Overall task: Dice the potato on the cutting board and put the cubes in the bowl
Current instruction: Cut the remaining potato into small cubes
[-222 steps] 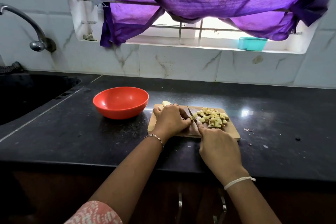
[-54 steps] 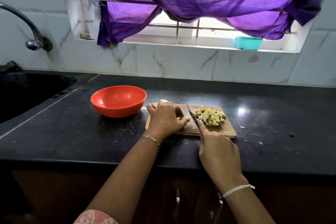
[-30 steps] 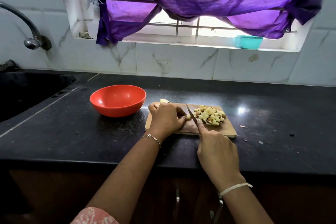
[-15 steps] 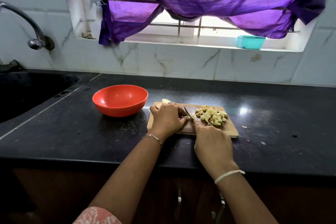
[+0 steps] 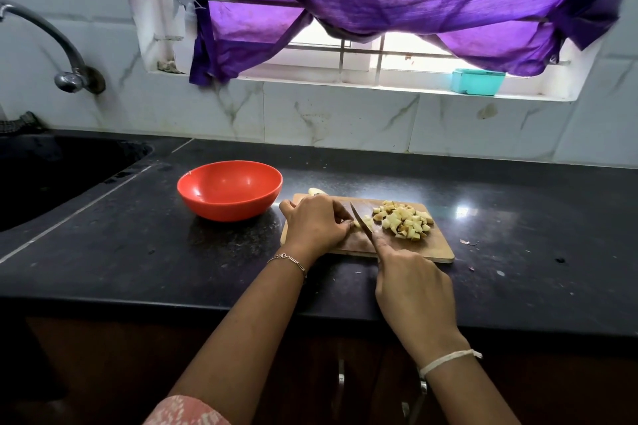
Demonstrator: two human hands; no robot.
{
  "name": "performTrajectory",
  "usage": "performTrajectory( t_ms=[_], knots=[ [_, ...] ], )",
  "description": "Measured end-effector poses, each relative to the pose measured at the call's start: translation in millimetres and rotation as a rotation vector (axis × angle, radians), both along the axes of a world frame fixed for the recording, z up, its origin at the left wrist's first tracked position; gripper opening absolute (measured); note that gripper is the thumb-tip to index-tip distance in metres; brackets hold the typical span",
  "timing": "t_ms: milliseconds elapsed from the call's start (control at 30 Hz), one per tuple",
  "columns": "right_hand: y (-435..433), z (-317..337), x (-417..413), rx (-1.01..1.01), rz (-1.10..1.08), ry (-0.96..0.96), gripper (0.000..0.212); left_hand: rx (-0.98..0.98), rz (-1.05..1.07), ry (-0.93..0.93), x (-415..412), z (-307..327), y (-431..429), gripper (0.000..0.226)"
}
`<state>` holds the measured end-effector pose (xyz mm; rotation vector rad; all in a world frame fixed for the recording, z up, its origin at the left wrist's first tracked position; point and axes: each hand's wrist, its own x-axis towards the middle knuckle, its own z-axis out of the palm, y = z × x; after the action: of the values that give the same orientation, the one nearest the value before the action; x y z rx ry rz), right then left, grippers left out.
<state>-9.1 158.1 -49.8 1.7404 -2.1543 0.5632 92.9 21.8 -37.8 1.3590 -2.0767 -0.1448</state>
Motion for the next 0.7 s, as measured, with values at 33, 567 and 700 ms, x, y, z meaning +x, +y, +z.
performTrajectory(
  t_ms=[33, 567, 700],
  knots=[
    [-0.3, 0.8, 0.2, 0.01, 0.0, 0.005, 0.058, 0.0, 0.001, 0.0, -0.5, 0.3, 0.1, 0.014],
    [-9.6, 16.1, -6.6, 0.049, 0.043, 0.032, 0.053, 0.0, -0.011, -0.015, -1.7, 0.8, 2.2, 0.017],
    [-4.9, 16.8, -11.2, 0.008, 0.032, -0.039, 0.049, -0.029, -0.004, -0.015, -5.0, 0.0, 3.2, 0.019]
  ],
)
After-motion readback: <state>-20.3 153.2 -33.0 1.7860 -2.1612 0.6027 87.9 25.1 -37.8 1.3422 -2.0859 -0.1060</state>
